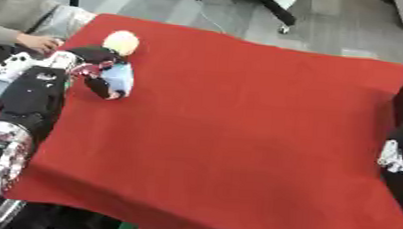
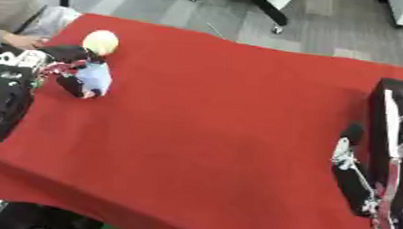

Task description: Pick up the objects with one hand, pass them to the other hand, and then place them into the box on the other side of the table.

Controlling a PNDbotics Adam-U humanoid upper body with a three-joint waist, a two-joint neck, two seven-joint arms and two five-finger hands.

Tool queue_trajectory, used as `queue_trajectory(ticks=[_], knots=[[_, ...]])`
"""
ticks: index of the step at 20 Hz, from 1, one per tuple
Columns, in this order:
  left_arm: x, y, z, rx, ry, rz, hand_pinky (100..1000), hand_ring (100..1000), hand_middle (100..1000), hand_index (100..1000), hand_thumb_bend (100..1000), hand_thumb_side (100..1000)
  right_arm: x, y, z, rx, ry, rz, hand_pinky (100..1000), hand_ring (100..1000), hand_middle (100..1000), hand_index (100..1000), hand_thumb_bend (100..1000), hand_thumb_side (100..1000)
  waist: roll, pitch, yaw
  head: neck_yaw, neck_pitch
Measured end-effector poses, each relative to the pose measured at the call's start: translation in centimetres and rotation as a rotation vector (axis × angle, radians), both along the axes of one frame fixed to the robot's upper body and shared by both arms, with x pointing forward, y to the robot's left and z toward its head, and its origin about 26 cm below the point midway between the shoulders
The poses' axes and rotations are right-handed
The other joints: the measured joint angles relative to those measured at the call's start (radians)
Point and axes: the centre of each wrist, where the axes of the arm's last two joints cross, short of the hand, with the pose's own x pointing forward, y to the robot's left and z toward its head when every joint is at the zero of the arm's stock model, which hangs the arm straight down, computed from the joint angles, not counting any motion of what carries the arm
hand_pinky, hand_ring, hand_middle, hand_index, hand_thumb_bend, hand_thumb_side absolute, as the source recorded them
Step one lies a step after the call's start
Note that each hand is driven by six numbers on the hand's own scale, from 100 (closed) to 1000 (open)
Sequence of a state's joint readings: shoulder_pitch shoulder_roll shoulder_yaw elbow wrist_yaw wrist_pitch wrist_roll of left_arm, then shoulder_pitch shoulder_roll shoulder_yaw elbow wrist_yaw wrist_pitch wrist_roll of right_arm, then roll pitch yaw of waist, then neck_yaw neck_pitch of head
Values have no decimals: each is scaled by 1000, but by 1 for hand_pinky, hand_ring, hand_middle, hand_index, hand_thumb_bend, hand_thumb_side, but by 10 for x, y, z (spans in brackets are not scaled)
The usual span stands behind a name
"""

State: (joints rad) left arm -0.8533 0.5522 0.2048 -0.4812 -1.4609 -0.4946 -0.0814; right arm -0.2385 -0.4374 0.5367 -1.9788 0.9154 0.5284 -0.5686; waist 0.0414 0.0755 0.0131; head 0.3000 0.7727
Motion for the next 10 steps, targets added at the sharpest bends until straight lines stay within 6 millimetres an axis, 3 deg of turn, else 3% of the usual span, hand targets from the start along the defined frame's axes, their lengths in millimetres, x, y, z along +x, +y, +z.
queue_trajectory(ticks=[5,10], knots=[[4,-4,30,-116,-126,-116,669,488,466,677,100,245,0,0,0,1,0,6,660,945,799,908,100,241,-1,0,10,-19,0],[7,-25,54,-364,-195,-339,639,460,436,652,100,254,2,5,6,-26,-12,49,679,936,820,913,100,176,-12,0,20,-91,0]])
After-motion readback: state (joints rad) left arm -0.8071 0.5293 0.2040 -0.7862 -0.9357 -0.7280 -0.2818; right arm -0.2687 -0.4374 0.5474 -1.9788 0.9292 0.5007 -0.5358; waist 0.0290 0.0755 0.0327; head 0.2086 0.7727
